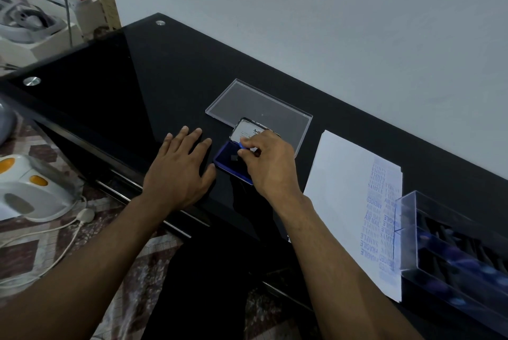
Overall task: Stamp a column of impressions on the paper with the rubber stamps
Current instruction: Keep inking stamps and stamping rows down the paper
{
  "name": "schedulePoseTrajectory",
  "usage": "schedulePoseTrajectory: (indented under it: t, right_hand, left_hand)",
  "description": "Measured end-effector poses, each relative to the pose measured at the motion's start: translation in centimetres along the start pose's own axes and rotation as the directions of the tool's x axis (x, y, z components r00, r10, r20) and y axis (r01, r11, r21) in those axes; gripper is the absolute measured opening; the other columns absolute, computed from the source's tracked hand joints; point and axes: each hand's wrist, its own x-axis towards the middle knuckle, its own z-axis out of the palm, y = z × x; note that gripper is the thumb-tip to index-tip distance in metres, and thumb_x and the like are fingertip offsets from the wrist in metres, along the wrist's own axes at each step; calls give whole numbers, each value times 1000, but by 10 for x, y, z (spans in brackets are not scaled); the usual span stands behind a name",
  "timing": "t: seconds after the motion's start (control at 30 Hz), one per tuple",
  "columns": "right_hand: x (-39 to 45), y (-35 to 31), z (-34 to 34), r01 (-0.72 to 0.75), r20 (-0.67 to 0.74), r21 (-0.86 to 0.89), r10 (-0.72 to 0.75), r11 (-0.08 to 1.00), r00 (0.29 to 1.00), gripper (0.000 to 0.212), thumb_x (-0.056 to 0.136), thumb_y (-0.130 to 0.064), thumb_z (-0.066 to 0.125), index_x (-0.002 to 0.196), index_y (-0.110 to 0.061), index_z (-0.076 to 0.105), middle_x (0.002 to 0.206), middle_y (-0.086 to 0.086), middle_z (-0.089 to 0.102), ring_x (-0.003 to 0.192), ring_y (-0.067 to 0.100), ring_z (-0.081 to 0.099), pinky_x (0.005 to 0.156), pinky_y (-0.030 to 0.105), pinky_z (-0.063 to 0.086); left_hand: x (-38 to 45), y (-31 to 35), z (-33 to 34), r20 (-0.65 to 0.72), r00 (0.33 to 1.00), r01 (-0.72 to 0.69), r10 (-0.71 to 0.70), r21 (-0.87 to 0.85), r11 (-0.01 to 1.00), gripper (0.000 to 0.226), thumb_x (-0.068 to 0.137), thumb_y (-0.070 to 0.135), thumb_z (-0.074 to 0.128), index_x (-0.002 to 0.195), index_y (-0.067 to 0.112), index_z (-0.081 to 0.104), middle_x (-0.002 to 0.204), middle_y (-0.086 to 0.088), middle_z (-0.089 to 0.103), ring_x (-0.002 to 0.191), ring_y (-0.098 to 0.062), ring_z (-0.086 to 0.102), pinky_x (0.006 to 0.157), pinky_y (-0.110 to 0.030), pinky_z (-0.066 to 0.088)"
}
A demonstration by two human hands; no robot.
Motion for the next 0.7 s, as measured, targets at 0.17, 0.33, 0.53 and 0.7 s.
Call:
schedulePoseTrajectory:
  t: [0.17, 0.33, 0.53, 0.7]
  right_hand:
    - [-8, 0, -1, -16, -51, 86, 20, 996, 998, 22, 90, -18, 71, 112, -16, 72, 116, -1, 66, 99, 11, 64, 90, 23, 55]
    - [-32, 7, -16, -37, -156, 181, 66, 983, 986, 23, 88, -14, 73, 111, -15, 71, 113, -1, 67, 94, 13, 67, 82, 27, 59]
    - [-74, 28, -50, -71, -225, 153, 105, 986, 969, 26, 84, -15, 77, 110, -17, 74, 105, -3, 68, 88, 8, 66, 80, 18, 55]
    - [-109, 50, -84, -162, -290, 173, 207, 972, 934, 22, 84, -16, 76, 106, -18, 76, 104, -5, 69, 79, 3, 65, 76, 15, 53]
  left_hand:
    - [1, 0, -3, 5, 1000, -3, 3, -57, 998, 80, 88, 64, 20, 153, 20, 39, 163, -9, 29, 154, -28, 15, 125, -50, 8]
    - [-6, 12, -9, -37, 999, -16, 11, -134, 991, 73, 91, 57, 34, 153, 18, 39, 162, -11, 31, 153, -29, 18, 125, -48, 11]
    - [-18, 58, -15, -61, 991, -129, 120, -165, 978, 72, 91, 56, 34, 151, 16, 41, 159, -11, 34, 152, -30, 21, 125, -49, 15]
    - [-25, 109, -13, -45, 973, -230, 225, -170, 958, 70, 92, 56, 37, 151, 18, 42, 159, -10, 35, 150, -28, 25, 125, -50, 15]
